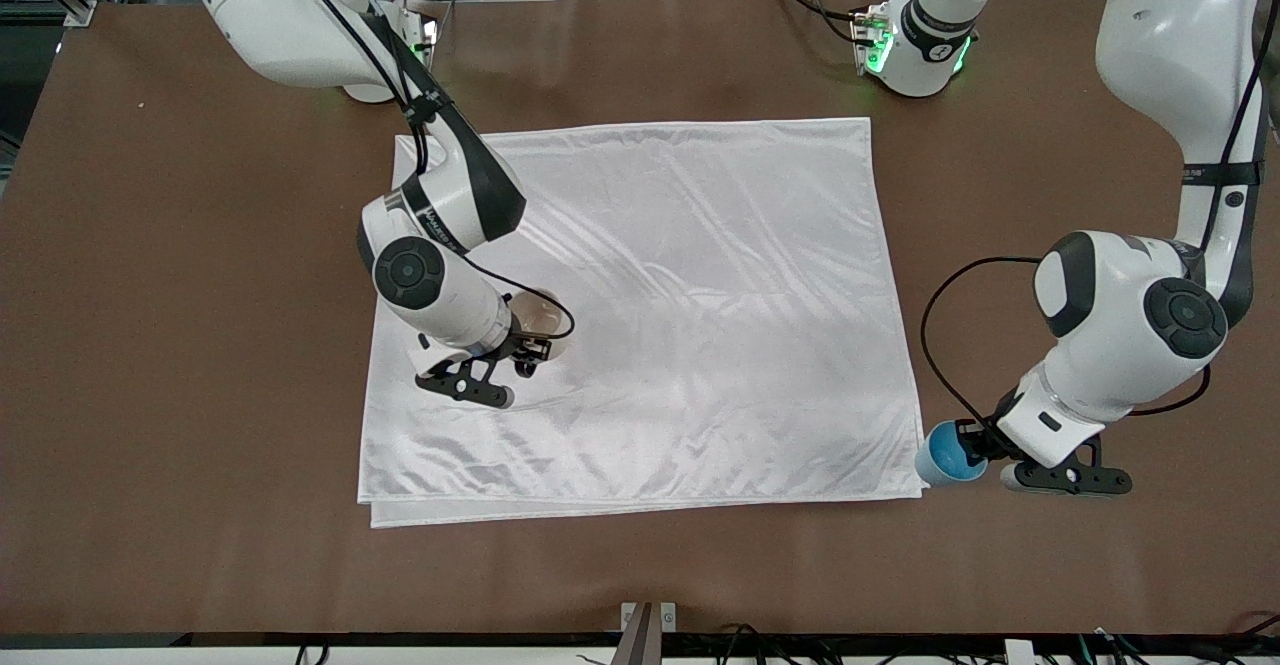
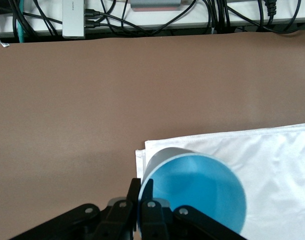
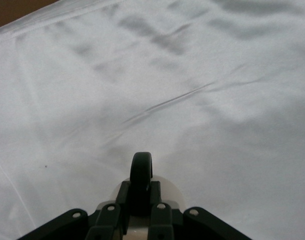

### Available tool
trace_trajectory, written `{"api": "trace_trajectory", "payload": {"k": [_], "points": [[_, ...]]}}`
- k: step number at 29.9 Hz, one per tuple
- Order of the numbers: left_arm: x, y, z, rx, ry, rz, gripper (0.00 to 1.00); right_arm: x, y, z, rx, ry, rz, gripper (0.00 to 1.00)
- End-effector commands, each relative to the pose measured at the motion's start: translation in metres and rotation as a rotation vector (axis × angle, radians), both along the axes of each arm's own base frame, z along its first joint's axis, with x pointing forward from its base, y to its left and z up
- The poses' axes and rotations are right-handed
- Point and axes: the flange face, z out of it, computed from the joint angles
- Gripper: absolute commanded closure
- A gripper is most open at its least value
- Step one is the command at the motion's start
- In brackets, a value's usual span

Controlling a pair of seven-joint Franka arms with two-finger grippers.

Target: Place blue cup into white mug on cloth

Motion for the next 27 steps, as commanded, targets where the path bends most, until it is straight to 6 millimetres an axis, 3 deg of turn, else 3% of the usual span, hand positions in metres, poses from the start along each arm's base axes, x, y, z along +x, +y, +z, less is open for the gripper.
{"api": "trace_trajectory", "payload": {"k": [1,13,21,27], "points": [[-0.005,-0.004,0.009,0.008,0.001,-0.002,1.0,-0.003,0.019,-0.007,0.007,-0.003,-0.038,1.0],[-0.006,-0.01,0.01,-0.012,0.001,0.0,1.0,-0.018,0.054,-0.021,0.011,0.004,-0.067,1.0],[-0.006,-0.011,0.01,-0.028,0.004,0.011,1.0,-0.04,0.089,-0.034,0.016,-0.002,-0.048,1.0],[-0.007,-0.017,0.011,-0.033,0.005,0.006,1.0,-0.045,0.099,-0.04,0.027,-0.009,-0.056,1.0]]}}
